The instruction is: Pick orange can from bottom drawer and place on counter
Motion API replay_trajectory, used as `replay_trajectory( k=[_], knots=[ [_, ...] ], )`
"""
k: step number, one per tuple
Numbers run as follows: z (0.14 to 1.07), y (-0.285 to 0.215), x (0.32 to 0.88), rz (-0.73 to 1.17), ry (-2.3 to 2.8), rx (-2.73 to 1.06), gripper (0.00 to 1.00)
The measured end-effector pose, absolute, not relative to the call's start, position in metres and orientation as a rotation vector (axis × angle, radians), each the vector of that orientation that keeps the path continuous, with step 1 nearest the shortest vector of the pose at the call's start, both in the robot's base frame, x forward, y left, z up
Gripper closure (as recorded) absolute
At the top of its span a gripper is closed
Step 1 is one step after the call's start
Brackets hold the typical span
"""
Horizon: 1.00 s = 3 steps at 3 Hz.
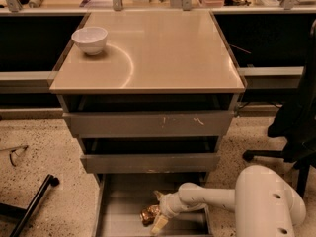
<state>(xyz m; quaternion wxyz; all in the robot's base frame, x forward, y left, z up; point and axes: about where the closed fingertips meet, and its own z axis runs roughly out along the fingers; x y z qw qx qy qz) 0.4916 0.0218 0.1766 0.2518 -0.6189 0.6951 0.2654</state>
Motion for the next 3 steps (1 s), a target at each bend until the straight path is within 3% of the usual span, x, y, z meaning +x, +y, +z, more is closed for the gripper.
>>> replay_trajectory(
  k=[3],
  knots=[
    [0.151,0.049,0.511,0.679,1.817,-1.718,0.0]
  ],
)
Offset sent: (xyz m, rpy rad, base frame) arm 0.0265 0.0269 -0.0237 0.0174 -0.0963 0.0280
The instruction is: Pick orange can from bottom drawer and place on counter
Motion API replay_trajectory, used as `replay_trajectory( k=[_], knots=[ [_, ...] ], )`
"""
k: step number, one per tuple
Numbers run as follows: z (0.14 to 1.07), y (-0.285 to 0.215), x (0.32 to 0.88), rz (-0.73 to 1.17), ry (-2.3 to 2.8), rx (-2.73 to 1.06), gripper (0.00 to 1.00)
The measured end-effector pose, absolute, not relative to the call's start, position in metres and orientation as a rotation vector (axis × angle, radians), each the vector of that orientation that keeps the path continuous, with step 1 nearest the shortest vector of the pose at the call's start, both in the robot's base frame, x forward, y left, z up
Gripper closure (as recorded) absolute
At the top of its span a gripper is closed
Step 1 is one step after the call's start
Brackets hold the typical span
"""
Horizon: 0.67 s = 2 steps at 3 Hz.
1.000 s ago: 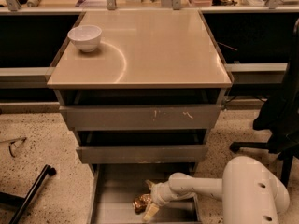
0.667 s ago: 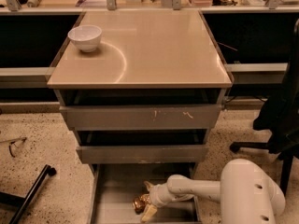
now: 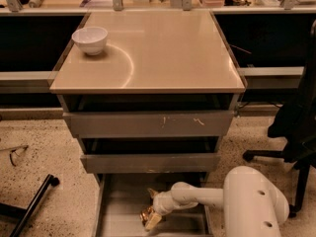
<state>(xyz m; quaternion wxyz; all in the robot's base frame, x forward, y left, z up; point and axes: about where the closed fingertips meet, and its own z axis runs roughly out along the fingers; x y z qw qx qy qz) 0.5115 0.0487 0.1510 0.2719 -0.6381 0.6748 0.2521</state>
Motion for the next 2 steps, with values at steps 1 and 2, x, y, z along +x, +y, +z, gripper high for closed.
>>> replay_trajectory(
  k=[1,2],
  knots=[
    [0.1439,0.0499,0.5169,0.662,1.82,-1.735,0.0],
    [0.137,0.0453,0.5213,0.66,1.839,-1.735,0.0]
  ],
)
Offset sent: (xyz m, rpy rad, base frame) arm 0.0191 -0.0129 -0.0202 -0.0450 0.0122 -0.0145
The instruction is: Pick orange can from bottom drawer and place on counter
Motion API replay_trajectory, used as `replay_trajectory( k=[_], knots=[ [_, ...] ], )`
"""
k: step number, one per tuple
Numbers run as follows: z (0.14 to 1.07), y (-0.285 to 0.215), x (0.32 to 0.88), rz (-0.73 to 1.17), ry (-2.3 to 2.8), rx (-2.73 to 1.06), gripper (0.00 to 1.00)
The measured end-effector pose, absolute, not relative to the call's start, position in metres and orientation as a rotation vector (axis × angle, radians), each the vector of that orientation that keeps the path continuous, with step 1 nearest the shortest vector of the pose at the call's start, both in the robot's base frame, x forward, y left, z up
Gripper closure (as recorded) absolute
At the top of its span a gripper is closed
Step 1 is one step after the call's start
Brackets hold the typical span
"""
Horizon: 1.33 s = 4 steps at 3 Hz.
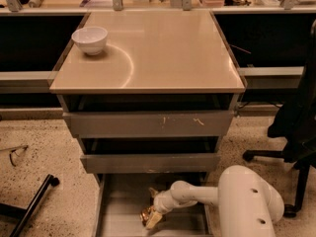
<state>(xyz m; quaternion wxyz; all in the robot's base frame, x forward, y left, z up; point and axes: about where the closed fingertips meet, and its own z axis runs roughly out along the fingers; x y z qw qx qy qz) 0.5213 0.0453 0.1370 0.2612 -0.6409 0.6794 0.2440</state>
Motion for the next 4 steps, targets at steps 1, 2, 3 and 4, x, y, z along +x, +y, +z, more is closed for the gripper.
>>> replay_trajectory(
  k=[1,2,3,4],
  knots=[
    [0.1315,0.0372,0.5239,0.664,1.86,-1.721,0.0],
    [0.1292,0.0305,0.5217,0.692,1.868,-1.699,0.0],
    [0.1291,0.0305,0.5216,0.692,1.869,-1.699,0.19],
    [0.1292,0.0305,0.5216,0.692,1.869,-1.699,0.42]
  ],
)
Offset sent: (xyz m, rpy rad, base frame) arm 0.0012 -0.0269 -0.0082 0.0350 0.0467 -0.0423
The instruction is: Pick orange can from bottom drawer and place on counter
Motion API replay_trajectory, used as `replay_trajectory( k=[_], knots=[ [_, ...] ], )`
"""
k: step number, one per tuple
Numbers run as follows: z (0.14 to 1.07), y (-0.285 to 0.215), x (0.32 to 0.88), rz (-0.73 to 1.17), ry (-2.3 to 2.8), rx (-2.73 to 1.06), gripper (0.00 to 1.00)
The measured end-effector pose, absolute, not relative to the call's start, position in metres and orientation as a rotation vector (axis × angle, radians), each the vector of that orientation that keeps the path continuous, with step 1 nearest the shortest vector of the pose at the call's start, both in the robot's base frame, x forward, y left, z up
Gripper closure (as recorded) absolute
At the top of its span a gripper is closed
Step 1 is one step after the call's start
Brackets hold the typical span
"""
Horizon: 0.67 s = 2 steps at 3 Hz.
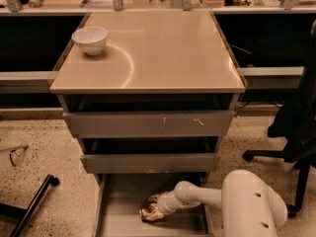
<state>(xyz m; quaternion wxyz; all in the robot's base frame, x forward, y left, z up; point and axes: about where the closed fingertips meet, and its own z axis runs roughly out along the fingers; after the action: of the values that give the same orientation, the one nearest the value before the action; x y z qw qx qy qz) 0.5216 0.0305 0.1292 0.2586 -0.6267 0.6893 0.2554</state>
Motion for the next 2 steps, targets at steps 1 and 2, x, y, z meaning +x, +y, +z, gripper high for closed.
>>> replay_trajectory(
  k=[1,2],
  knots=[
    [0.129,0.031,0.521,0.693,1.868,-1.699,0.65],
    [0.162,0.03,0.523,0.693,1.854,-1.687,0.88]
  ],
)
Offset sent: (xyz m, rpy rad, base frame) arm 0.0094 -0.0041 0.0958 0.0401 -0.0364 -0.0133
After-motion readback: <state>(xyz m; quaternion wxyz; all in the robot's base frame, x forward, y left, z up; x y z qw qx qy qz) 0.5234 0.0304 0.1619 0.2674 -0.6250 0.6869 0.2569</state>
